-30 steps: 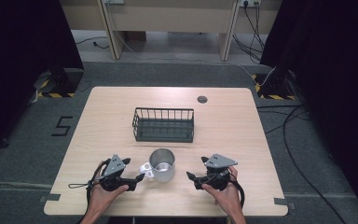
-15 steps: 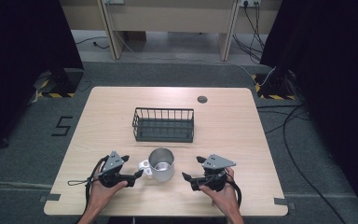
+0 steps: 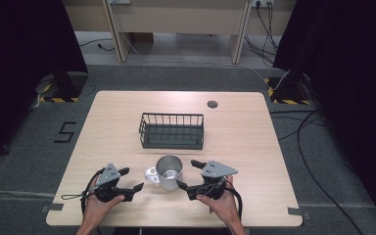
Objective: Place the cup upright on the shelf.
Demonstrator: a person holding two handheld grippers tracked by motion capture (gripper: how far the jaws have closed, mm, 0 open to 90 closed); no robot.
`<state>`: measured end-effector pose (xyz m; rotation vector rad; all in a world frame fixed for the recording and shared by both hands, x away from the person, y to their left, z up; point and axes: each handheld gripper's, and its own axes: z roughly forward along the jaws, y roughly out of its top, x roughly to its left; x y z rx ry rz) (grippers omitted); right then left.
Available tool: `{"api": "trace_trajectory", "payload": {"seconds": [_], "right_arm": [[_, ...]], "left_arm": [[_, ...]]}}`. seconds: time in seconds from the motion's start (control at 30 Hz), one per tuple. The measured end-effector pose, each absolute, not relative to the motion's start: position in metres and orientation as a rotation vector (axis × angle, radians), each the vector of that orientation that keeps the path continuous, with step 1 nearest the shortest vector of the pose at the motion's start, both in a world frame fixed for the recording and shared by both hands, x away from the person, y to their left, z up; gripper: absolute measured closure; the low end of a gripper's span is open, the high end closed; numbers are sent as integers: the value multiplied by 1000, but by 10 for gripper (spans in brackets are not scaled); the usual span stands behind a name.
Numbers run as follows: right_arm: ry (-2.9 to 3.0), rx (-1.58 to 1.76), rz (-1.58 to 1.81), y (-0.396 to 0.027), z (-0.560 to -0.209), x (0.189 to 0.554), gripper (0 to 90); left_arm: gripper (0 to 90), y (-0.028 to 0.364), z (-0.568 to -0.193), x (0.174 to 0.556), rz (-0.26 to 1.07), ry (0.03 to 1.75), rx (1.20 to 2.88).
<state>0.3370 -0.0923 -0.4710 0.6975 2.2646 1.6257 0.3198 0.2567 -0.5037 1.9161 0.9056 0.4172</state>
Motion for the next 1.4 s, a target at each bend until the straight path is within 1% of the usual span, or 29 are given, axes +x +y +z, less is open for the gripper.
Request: {"api": "trace_trajectory", "payload": {"seconds": [0.07, 0.4, 0.57, 0.7, 0.93, 1.03, 1.2, 1.4], "right_arm": [[2260, 687, 1632, -88, -470, 338, 149], [2240, 682, 1643, -73, -472, 346, 149], [2244, 660, 1650, -66, -474, 349, 133], [2248, 663, 1659, -61, -477, 352, 96], [2253, 646, 1645, -50, -482, 357, 53], [2247, 639, 1649, -45, -484, 360, 41], [2238, 612, 1661, -41, -487, 364, 32], [2245, 616, 1668, -36, -491, 369, 22]], "left_arm": [[177, 265, -506, 318, 413, 909, 1928], [177, 298, -513, 319, 473, 968, 1980], [177, 309, -517, 320, 469, 1001, 1991], [177, 315, -522, 323, 458, 1031, 2000], [178, 317, -526, 324, 455, 1038, 2034], [178, 313, -527, 324, 453, 1035, 2080], [151, 312, -527, 324, 447, 1032, 2084], [148, 312, -527, 324, 447, 1032, 2085]]}}
